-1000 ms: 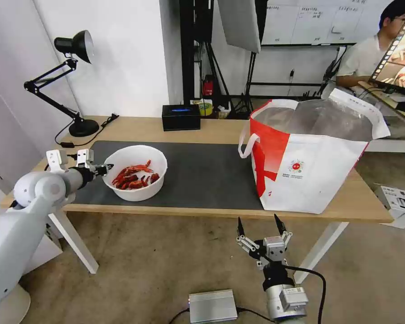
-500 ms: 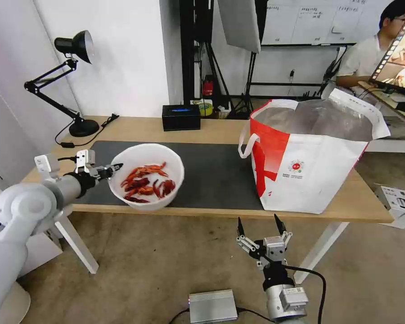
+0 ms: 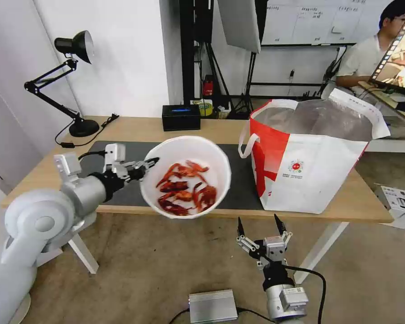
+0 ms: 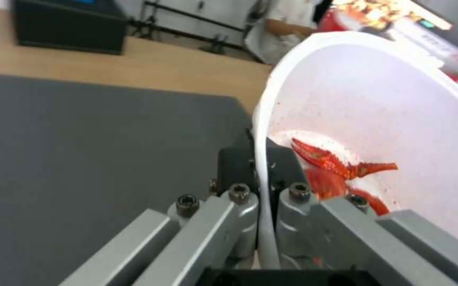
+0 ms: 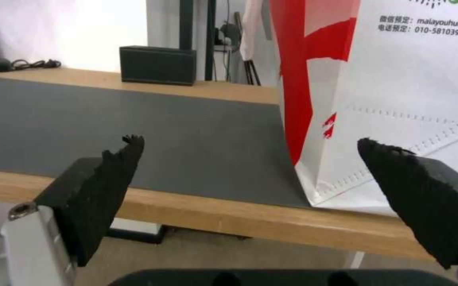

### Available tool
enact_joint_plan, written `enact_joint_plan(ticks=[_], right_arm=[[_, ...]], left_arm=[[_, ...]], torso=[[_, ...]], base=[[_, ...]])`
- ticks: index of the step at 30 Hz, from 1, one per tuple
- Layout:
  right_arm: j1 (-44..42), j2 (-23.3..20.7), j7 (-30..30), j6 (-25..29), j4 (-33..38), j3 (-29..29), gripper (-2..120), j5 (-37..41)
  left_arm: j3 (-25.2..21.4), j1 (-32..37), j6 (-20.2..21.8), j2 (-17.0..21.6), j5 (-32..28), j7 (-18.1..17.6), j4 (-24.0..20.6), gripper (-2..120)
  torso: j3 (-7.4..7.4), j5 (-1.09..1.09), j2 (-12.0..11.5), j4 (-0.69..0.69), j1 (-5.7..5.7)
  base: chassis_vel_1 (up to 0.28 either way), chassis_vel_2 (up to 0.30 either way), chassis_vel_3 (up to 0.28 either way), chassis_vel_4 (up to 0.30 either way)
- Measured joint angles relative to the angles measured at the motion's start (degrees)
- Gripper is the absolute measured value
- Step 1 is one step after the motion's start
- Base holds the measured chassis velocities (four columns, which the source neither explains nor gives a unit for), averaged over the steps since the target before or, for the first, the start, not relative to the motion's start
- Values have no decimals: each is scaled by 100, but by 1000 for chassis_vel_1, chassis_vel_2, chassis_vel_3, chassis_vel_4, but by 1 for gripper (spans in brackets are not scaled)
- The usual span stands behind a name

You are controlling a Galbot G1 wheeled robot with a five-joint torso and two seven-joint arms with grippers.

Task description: Pick up the trash from the table and place it into the takeout bag.

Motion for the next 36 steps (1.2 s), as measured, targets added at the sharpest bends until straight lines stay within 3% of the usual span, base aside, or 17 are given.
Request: enact_joint_plan(ticks=[10, 12, 18, 36], right_arm=[[0, 0, 0, 0, 0, -1, 100, 0], [1, 0, 0, 0, 0, 0, 100, 0], [1, 0, 0, 0, 0, 0, 100, 0], [0, 0, 0, 0, 0, 0, 100, 0]], left_arm=[[1227, -1413, -54, -50, -315, -62, 195, 0], [1716, -1972, -62, -227, -433, -135, 331, 0], [2318, -2757, -71, -620, -637, -278, 612, 0], [3649, -4326, -222, -1958, -861, -671, 1592, 0]], torso=[[0, 0, 0, 0, 0], [0, 1, 0, 0, 0], [0, 1, 0, 0, 0], [0, 1, -1, 0, 0]], base=[[0, 0, 0, 0], [0, 0, 0, 0], [0, 0, 0, 0], [0, 0, 0, 0]])
